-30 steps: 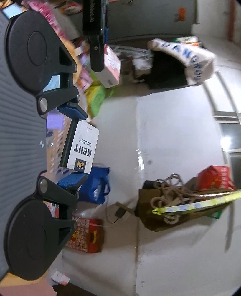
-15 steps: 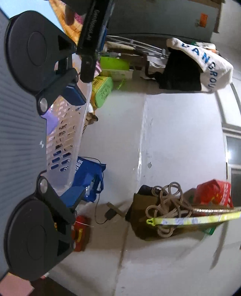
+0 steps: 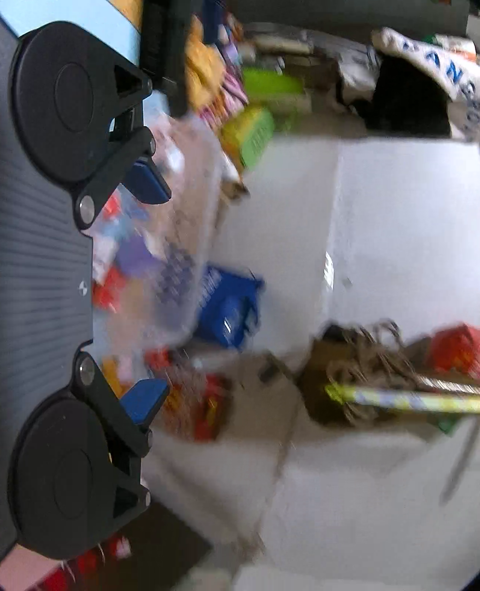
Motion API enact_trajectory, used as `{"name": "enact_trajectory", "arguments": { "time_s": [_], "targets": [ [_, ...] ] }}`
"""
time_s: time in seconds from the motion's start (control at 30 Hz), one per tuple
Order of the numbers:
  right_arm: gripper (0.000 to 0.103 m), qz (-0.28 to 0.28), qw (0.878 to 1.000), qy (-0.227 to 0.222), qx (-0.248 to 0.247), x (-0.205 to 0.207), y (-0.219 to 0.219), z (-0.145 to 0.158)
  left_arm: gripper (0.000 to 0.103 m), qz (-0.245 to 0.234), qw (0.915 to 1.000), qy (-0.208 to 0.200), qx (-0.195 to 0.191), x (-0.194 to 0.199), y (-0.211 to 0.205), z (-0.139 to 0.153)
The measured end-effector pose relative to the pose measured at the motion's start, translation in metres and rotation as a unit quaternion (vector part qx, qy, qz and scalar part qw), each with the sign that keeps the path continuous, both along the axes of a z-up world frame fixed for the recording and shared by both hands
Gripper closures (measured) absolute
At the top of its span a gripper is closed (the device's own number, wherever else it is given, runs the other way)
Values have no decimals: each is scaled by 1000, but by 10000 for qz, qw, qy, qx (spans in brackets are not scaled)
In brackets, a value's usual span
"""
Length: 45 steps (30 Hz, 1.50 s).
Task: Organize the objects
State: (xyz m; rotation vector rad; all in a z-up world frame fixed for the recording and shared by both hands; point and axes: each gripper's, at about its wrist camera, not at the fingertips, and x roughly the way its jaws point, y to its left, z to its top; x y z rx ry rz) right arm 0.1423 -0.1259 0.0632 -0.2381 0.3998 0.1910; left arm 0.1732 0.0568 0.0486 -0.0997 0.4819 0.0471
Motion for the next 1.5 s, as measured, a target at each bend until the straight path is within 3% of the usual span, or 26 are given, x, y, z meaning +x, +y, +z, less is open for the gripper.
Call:
{"name": "enact_trajectory", "arguments": {
  "time_s": [0.07, 0.23, 0.33, 0.43, 0.6, 0.7, 0.87, 1.13, 1.5],
  "targets": [
    [0, -157, 9996, -169, 187, -3, -7, -1, 0, -71, 10000, 15, -4, 0, -2, -1],
    [0, 28, 9978, 450, 493, 17, -26, -14, 0, -187, 9997, -54, -114, 1, -4, 1],
    [0, -62, 9978, 427, 497, 17, -29, -13, 0, -290, 9995, -120, -63, 0, -14, 3],
    [0, 58, 9949, 599, 810, 16, -36, -10, 0, -451, 9988, -190, -72, -1, -22, 3],
    [0, -45, 9946, 599, 850, 16, -40, -9, 0, -652, 9973, -54, -338, 11, -21, -5],
    [0, -134, 9946, 653, 801, 21, -40, -13, 0, -592, 9980, 33, -224, 13, -23, -10],
    [0, -278, 9898, 748, 1183, 25, -55, -16, 0, -440, 9989, 183, 19, 13, -27, -16],
    [0, -129, 9859, 802, 1466, 25, -69, -28, 0, -402, 9988, 275, -42, 16, -28, -15],
    [0, -340, 9927, 759, 870, 25, -60, -32, 0, -652, 9970, 411, -102, 16, -39, -20]
  ]
}}
